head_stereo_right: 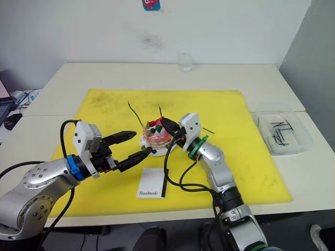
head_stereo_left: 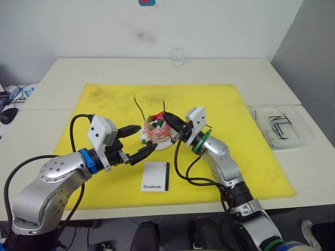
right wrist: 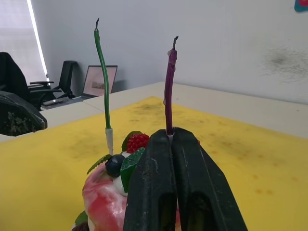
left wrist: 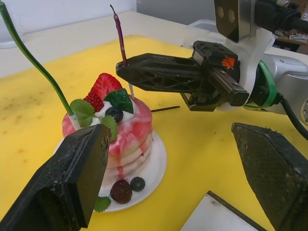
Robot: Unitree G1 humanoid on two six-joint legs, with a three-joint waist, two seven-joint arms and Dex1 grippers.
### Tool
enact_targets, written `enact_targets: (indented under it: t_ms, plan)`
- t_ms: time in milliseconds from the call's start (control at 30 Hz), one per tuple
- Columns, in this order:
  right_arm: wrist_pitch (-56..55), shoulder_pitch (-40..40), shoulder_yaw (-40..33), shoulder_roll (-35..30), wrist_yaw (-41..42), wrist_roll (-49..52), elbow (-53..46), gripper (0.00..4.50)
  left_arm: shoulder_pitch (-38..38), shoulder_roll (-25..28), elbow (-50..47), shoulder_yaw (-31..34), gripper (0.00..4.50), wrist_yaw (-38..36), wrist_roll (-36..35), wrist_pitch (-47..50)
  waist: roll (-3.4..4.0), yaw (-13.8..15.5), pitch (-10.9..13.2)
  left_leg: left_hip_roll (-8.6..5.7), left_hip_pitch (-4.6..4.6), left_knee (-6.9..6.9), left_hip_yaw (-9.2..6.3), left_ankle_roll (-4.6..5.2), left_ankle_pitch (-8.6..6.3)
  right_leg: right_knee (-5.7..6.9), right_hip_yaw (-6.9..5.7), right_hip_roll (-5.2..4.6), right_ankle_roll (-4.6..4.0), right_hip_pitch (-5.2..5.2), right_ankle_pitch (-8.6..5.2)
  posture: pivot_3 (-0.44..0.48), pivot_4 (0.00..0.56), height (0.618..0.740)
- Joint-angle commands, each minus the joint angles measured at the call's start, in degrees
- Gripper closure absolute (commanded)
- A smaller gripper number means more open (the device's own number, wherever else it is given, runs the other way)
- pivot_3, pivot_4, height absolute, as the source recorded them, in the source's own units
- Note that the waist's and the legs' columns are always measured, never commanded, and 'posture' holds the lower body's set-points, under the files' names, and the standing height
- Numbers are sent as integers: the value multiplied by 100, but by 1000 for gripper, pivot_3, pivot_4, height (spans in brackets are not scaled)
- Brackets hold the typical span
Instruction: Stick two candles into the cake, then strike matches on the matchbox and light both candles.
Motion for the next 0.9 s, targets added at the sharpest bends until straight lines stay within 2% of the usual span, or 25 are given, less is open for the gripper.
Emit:
enact_targets:
  t_ms: [33, 367, 900]
  plan:
    - [-217, 89, 20, 21, -7, -48, 80, 4473, -15, 58, -17, -5, 0, -92, 42, -101, 0, 0, 0, 0, 1, 0, 0, 0, 0, 0, 1, 0, 0, 0, 0, 0, 150, 735]
    - [-458, 182, -76, 101, -55, 7, 233, 4473, 63, 39, -22, -11, 0, -177, 130, -139, 0, -2, 0, 0, 3, -1, 0, 0, 0, 0, 7, 0, 0, 0, 0, 0, 150, 735]
    - [-351, -57, -128, 193, -130, 176, -99, 4473, 79, -31, -18, -91, 0, -217, 216, -189, 0, -3, 0, 1, 3, -10, 6, 0, 0, -1, 20, 0, 0, -9, 0, 0, 150, 735]
